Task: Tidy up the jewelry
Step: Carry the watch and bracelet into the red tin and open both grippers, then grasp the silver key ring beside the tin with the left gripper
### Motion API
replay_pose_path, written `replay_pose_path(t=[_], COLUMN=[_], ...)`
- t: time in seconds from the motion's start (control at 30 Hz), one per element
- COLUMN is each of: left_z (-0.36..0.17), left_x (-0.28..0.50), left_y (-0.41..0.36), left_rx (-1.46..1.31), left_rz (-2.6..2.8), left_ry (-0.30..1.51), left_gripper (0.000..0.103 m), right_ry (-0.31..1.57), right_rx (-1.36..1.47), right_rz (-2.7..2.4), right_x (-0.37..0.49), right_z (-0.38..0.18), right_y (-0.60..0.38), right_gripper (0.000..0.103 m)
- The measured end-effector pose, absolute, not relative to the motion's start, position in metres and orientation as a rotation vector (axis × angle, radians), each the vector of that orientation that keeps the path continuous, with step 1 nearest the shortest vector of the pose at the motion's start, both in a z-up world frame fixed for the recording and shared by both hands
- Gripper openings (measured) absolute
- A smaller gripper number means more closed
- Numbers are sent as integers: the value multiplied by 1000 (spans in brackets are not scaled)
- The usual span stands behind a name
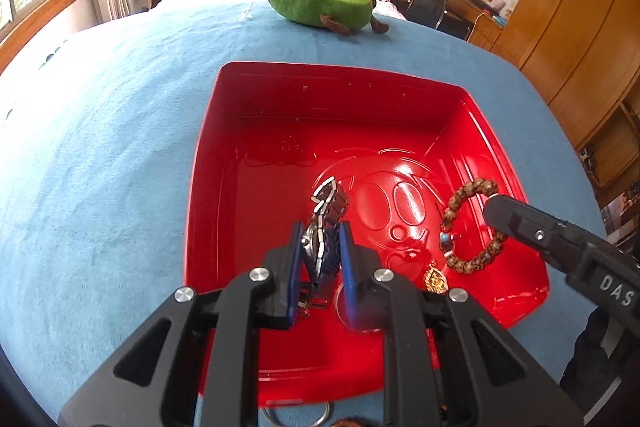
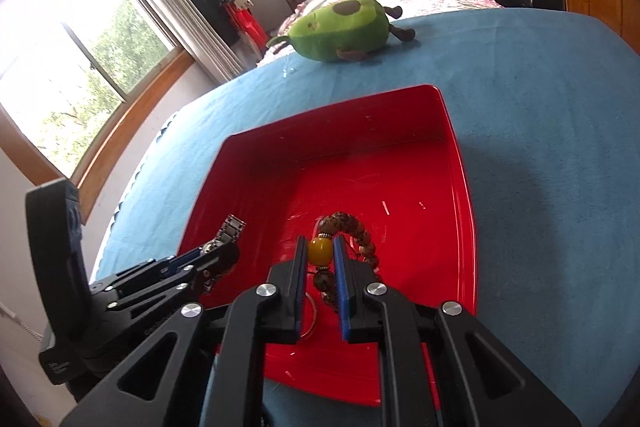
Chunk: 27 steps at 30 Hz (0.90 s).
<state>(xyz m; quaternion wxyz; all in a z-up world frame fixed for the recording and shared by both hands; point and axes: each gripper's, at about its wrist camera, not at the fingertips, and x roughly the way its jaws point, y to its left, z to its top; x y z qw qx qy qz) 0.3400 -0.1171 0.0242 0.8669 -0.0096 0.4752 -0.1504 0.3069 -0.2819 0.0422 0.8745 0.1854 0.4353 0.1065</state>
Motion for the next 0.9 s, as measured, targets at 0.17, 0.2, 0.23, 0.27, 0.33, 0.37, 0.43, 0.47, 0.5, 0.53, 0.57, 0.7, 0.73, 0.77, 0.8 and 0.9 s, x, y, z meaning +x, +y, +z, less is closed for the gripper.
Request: replay_pose_path(t=[0.17,0.2,0.23,0.27,0.33,0.37,0.43,0.47,0.5,0.53,0.57,0.7,0.73,0.77,0.8,0.9], left_z=[18,21,25,31,43,48,61,67,71,75,78,81,80,79,78,69], left_x=[343,342,340,336,328,324,312,307,301,296,289,265,258,252,245,229], left_y=[-115,-114,-112,-110,-106,-105,-101,-100,-98,-97,-96,-91,-90,-87,-84,-78], left_rx=[-25,-26,-33,-42,-45,-46,-49,-51,-49,-42,-32,2,16,28,36,65], left_rz=[-309,-309,-314,-322,-328,-329,-337,-337,-330,-321,-311,-290,-286,-282,-277,-259], left_ry=[1018,1010,1001,986,951,936,909,901,892,883,873,872,875,879,883,914], left_gripper=[23,23,23,23,23,23,27,29,33,36,37,43,45,47,48,54], right_ry=[934,927,922,914,904,899,889,886,882,878,874,861,860,860,861,863], right_rx=[392,386,385,385,389,393,405,405,404,403,402,394,389,385,379,364], right_rz=[236,243,244,249,260,263,272,276,276,277,278,282,283,285,287,283], right_x=[308,306,304,301,297,295,290,287,284,282,278,261,255,250,243,228], right_z=[35,37,40,43,49,52,58,61,64,66,70,79,80,81,83,84], right_y=[-278,-277,-276,-276,-276,-277,-278,-277,-277,-277,-277,-275,-275,-274,-273,-272], right_gripper=[24,24,24,24,24,24,24,24,24,24,24,24,24,24,24,24])
